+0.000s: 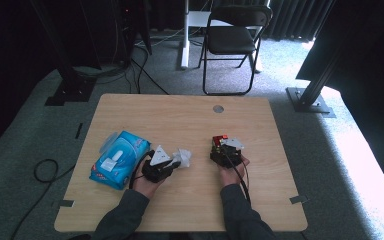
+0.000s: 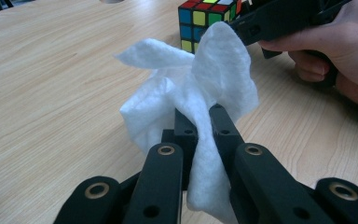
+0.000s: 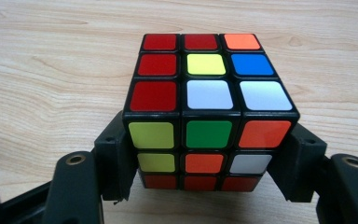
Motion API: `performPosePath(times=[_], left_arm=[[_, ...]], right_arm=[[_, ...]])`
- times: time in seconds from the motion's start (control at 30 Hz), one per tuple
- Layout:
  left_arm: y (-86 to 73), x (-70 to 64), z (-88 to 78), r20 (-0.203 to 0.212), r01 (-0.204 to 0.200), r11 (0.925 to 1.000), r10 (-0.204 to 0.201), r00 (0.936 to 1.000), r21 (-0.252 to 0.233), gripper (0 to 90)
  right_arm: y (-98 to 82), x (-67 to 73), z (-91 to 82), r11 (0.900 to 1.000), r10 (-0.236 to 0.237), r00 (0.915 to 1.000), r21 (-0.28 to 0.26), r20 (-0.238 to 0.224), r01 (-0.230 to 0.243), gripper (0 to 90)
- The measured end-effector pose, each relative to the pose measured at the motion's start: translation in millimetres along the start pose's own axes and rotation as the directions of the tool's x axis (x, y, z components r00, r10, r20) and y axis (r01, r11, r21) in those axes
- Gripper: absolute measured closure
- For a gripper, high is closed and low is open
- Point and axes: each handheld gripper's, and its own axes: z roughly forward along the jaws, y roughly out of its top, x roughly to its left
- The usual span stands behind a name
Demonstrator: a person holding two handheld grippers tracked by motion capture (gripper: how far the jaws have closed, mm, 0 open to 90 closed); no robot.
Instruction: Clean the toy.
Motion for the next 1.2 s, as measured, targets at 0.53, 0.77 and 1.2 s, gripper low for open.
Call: performPosePath(times=[0.53, 0.77, 1.2], left_arm=[[-0.1, -0.3, 0.2, 0.0, 0.001, 1.0, -0.001, 1.0, 0.0, 84.5], [-0.1, -0.2, -0.1, -0.001, 0.001, 1.0, -0.001, 1.0, 0.0, 84.4], [-0.3, -0.6, 0.8, 0.0, -0.001, 1.0, 0.001, 1.0, 0.001, 84.3]], right_arm=[[1.6, 2.4, -4.7, 1.0, -0.012, 0.9992, -0.018, -0.039, 0.011, 27.2], [4.8, 0.3, -10.3, 0.998, -0.049, 0.9968, -0.044, -0.064, 0.046, 24.8], [11.5, -16.0, -19.9, 0.989, -0.134, 0.9831, -0.081, -0.125, 0.124, 24.3]])
